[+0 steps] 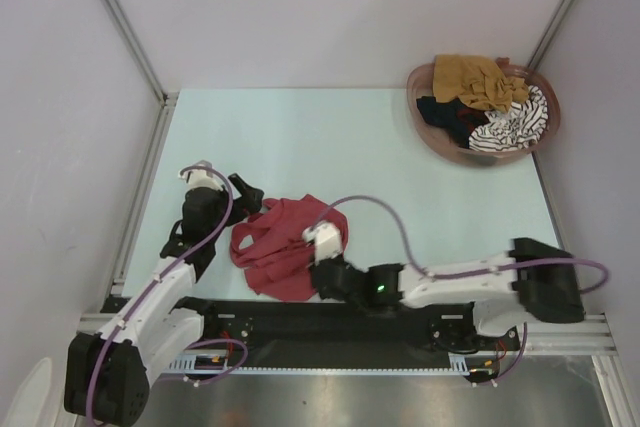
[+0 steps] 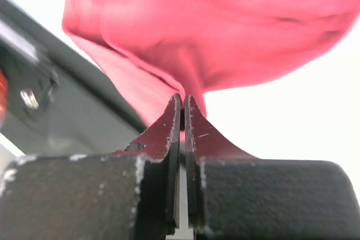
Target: Fold and stack the tank tops
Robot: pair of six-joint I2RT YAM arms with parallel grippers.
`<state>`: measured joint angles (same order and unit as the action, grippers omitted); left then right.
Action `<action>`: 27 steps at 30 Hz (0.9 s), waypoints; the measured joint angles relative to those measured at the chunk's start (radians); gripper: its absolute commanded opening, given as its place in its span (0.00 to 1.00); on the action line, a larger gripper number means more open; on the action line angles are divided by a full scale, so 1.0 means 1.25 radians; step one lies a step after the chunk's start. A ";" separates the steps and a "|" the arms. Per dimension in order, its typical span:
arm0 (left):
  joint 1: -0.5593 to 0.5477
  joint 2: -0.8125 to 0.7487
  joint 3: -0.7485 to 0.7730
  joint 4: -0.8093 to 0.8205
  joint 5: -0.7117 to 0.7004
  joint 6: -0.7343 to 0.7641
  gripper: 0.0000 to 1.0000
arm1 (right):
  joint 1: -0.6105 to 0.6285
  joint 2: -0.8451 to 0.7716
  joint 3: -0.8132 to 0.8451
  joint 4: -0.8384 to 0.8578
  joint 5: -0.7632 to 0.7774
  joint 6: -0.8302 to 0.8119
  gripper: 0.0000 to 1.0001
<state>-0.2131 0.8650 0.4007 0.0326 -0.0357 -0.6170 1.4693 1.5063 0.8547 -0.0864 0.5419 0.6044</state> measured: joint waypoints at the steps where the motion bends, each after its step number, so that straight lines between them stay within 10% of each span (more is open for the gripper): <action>1: -0.002 -0.001 -0.001 0.002 0.002 0.000 1.00 | -0.025 -0.069 -0.025 -0.014 0.006 0.012 0.00; 14: -0.070 0.092 0.001 0.027 0.032 0.030 1.00 | -0.362 -0.747 -0.375 -0.240 0.033 0.196 0.00; 27: -0.089 0.251 0.071 0.026 0.059 0.045 0.97 | -0.666 -0.700 -0.313 -0.370 0.003 0.167 0.00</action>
<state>-0.3248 1.1782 0.4900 0.0647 0.0376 -0.5606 0.6373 0.6315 0.4637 -0.5488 0.5457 0.8127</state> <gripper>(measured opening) 0.990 0.022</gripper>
